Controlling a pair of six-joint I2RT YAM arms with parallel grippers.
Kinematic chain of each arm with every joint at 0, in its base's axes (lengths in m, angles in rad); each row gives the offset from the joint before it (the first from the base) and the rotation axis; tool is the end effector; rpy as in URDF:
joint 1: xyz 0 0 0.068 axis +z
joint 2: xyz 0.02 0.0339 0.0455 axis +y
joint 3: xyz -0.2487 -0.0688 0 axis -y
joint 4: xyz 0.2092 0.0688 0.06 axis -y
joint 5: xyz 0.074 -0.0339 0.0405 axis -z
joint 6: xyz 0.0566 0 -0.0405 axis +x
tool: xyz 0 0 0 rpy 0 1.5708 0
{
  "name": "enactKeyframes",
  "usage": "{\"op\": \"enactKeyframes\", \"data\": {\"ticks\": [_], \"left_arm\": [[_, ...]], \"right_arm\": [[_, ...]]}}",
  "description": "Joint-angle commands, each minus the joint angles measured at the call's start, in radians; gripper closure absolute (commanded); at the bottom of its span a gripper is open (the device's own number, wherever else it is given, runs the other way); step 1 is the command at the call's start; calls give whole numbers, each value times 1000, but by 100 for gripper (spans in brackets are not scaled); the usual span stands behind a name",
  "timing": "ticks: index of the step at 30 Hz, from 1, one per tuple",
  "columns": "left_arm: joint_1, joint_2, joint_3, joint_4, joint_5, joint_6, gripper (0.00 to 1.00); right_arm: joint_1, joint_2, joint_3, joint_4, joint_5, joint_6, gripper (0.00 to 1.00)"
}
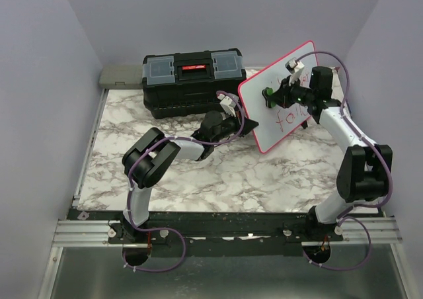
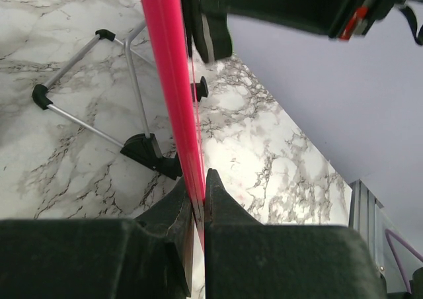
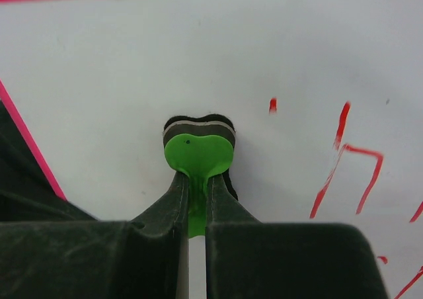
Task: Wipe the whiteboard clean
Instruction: Erase the whiteboard at the whiteboard stand.
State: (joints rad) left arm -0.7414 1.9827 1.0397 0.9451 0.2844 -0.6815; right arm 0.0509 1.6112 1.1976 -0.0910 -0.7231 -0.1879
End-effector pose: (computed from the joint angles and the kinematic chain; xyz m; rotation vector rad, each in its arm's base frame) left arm 0.2985 -0.2949 0.2076 0.2976 1.7089 -1.3097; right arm 0.3453 0.0551 0.2766 -0.6651 1.8866 0.6577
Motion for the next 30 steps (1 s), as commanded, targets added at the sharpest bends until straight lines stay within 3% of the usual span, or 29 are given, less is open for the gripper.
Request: {"op": "enactKeyframes", "data": {"ticks": [1, 8, 14, 19, 30], "left_arm": [[-41, 16, 25, 43, 130, 79, 100], [-44, 10, 19, 46, 130, 79, 100], [-43, 13, 14, 52, 130, 79, 100], [-44, 15, 18, 52, 131, 77, 100], [-43, 18, 37, 38, 131, 79, 100]], "right_arm": [[24, 48, 95, 123, 65, 95, 99], [18, 98, 157, 70, 282, 126, 99], [-44, 104, 125, 36, 313, 118, 99], [-91, 96, 72, 18, 265, 71, 99], [-51, 15, -63, -45, -95, -99, 99]]}}
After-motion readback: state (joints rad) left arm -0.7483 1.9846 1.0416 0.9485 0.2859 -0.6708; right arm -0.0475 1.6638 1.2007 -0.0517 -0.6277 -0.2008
